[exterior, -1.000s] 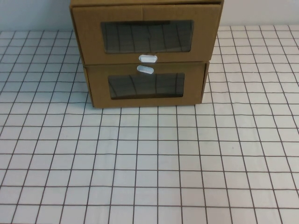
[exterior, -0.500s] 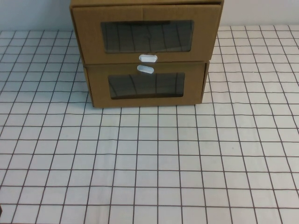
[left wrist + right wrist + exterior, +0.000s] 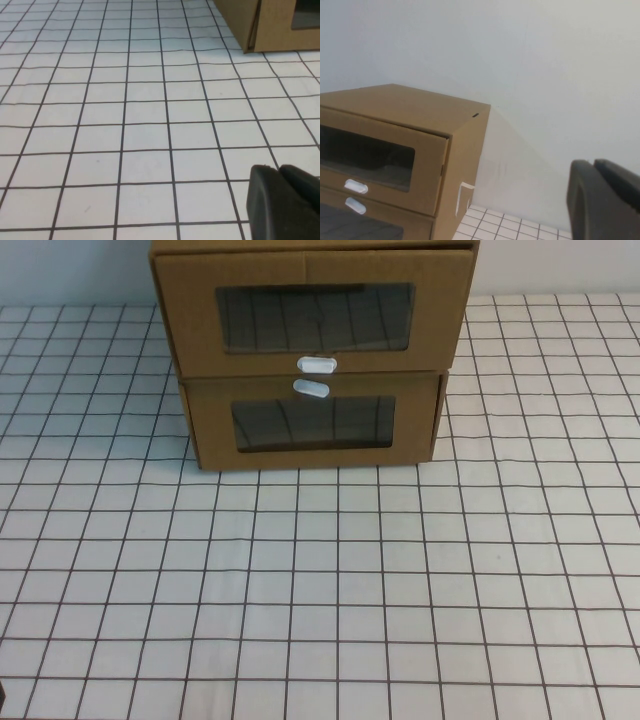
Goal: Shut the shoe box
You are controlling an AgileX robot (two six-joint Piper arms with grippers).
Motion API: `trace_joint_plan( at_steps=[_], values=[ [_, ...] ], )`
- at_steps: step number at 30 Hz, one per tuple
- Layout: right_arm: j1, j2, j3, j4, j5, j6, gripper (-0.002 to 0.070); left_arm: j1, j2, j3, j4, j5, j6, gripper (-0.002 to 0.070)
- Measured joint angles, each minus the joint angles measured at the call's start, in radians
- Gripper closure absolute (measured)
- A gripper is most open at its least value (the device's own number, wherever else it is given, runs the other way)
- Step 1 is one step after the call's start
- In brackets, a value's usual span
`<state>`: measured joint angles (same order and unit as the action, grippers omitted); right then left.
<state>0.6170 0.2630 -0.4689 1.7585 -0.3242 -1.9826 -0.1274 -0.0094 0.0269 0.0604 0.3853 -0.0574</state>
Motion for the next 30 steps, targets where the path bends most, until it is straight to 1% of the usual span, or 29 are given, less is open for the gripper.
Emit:
trace_joint_plan(
  at_steps=[19, 23, 24, 25, 26, 27, 29, 30],
  values=[
    [0.000, 0.000, 0.000, 0.000, -0.009, 0.000, 0.0688, 0.000, 0.000, 0.000, 0.003, 0.000, 0.000, 0.0680],
    [0.000, 0.010, 0.000, -0.013, 0.030, 0.014, 0.0689, 0.000, 0.000, 0.000, 0.003, 0.000, 0.000, 0.0680],
    [0.000, 0.016, 0.000, -0.051, 0.060, 0.045, 0.0689, 0.000, 0.000, 0.000, 0.003, 0.000, 0.000, 0.0680],
    [0.000, 0.026, 0.000, -0.142, 0.100, 0.116, 0.0689, 0.000, 0.000, 0.000, 0.003, 0.000, 0.000, 0.0680],
    [0.000, 0.036, 0.000, -0.278, 0.141, 0.230, 0.0689, 0.000, 0.000, 0.000, 0.003, 0.000, 0.000, 0.0680],
    [0.000, 0.044, 0.000, -0.411, 0.172, 0.386, 0.0689, 0.000, 0.000, 0.000, 0.005, 0.000, 0.000, 0.0680],
    [0.000, 0.062, 0.000, -0.799, 0.244, 0.779, 0.0689, 0.000, 0.000, 0.000, 0.005, 0.000, 0.000, 0.0680],
    [0.000, 0.071, 0.000, -0.990, 0.273, 0.938, 0.0689, 0.000, 0.000, 0.000, 0.005, 0.000, 0.000, 0.0680]
  ],
)
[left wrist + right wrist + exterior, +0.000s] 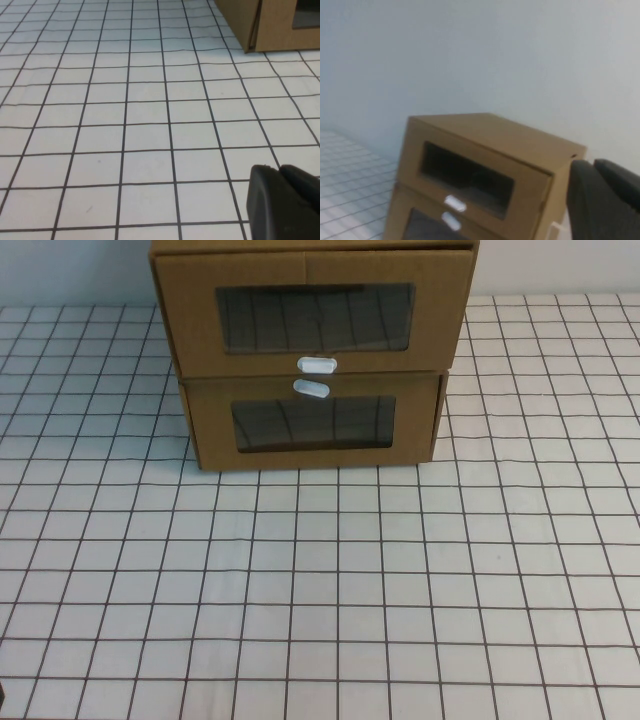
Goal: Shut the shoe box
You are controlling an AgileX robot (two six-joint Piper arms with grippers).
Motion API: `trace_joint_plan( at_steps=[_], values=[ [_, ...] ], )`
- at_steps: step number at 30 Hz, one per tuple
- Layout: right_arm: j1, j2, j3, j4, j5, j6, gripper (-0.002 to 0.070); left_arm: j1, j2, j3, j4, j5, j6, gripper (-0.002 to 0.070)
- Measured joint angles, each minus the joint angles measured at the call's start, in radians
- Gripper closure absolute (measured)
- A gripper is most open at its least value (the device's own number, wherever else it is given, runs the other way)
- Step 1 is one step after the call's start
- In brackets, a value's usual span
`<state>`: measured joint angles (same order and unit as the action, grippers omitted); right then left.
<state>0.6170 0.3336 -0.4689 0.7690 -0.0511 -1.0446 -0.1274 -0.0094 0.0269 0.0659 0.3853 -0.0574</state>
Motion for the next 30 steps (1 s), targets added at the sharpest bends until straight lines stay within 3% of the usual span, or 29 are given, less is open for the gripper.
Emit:
trace_joint_plan(
  at_steps=[2, 4, 7, 12, 20, 30],
  values=[
    [0.000, 0.015, -0.006, -0.319, 0.079, 0.341, 0.0689, 0.000, 0.000, 0.000, 0.002, 0.000, 0.000, 0.0680],
    [0.000, 0.032, -0.008, -0.494, 0.141, 0.549, 0.0689, 0.000, 0.000, 0.000, 0.002, 0.000, 0.000, 0.0680],
    [0.000, 0.067, -0.008, -0.606, 0.193, 0.698, 0.0689, 0.000, -0.002, 0.000, 0.002, 0.000, 0.000, 0.0680],
    [-0.069, 0.096, 0.000, -0.621, 0.198, 0.752, 0.0689, 0.000, -0.002, 0.000, 0.002, 0.000, 0.000, 0.0680],
    [-0.394, -0.069, 0.032, -0.609, 0.264, 0.758, 0.0689, 0.000, -0.002, 0.000, 0.002, 0.000, 0.000, 0.0680],
    [-0.680, -0.338, 0.354, -0.611, 0.334, 0.863, 0.0689, 0.000, -0.002, 0.000, 0.002, 0.003, 0.000, 0.0680]
  ],
)
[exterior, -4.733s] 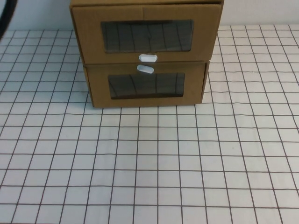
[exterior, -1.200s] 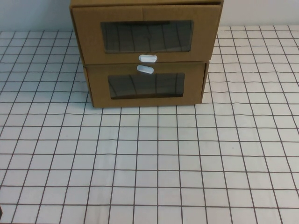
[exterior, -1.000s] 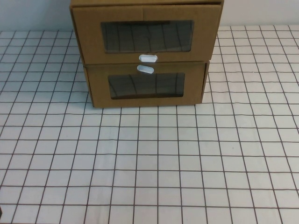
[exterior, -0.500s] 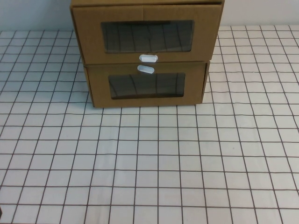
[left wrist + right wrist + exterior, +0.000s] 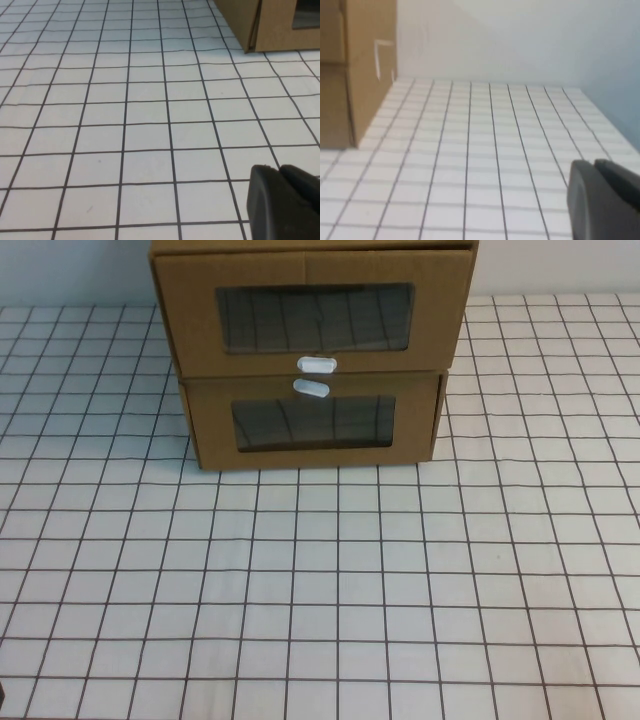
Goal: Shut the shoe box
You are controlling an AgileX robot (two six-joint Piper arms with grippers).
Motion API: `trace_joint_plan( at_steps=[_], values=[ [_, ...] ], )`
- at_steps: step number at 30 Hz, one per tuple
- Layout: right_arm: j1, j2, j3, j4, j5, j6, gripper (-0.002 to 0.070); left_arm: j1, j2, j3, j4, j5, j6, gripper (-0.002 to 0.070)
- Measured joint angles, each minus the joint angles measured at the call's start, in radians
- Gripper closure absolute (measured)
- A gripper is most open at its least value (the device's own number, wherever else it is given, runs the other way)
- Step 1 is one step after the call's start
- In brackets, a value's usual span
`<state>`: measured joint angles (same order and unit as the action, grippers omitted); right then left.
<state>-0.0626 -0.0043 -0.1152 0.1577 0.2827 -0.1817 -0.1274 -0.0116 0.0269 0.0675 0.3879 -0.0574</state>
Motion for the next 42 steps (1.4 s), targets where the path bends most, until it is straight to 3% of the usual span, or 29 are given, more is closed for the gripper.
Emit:
trace_joint_plan(
  at_steps=[7, 42],
  values=[
    [-0.032, -0.004, 0.138, 0.000, 0.082, 0.028, 0.0689, 0.000, 0.000, 0.000, 0.000, 0.000, 0.000, 0.0680],
    [-0.032, -0.005, 0.140, 0.000, 0.086, 0.028, 0.0689, 0.000, 0.000, 0.000, 0.000, 0.000, -0.002, 0.0680]
  ],
)
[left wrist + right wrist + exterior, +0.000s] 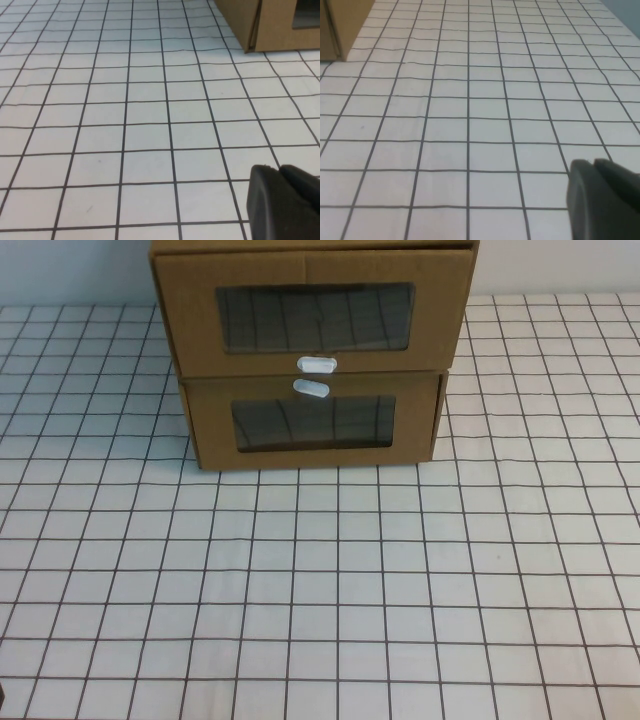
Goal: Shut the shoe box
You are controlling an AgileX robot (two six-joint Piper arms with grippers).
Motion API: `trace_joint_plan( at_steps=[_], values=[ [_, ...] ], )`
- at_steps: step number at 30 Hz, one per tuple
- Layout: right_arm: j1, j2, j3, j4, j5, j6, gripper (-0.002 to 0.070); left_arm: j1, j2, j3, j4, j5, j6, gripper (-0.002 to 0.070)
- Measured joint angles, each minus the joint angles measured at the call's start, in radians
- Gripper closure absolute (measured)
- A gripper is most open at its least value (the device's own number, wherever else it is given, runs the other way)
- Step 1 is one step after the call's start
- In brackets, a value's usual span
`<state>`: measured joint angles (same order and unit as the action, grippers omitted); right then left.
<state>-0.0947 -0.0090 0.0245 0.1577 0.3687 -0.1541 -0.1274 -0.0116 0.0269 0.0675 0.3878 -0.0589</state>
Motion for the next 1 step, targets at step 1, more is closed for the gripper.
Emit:
trace_joint_plan(
  at_steps=[1],
  values=[
    [0.000, 0.000, 0.000, 0.000, 0.000, 0.000, 0.0689, 0.000, 0.000, 0.000, 0.000, 0.000, 0.000, 0.0680]
  ],
)
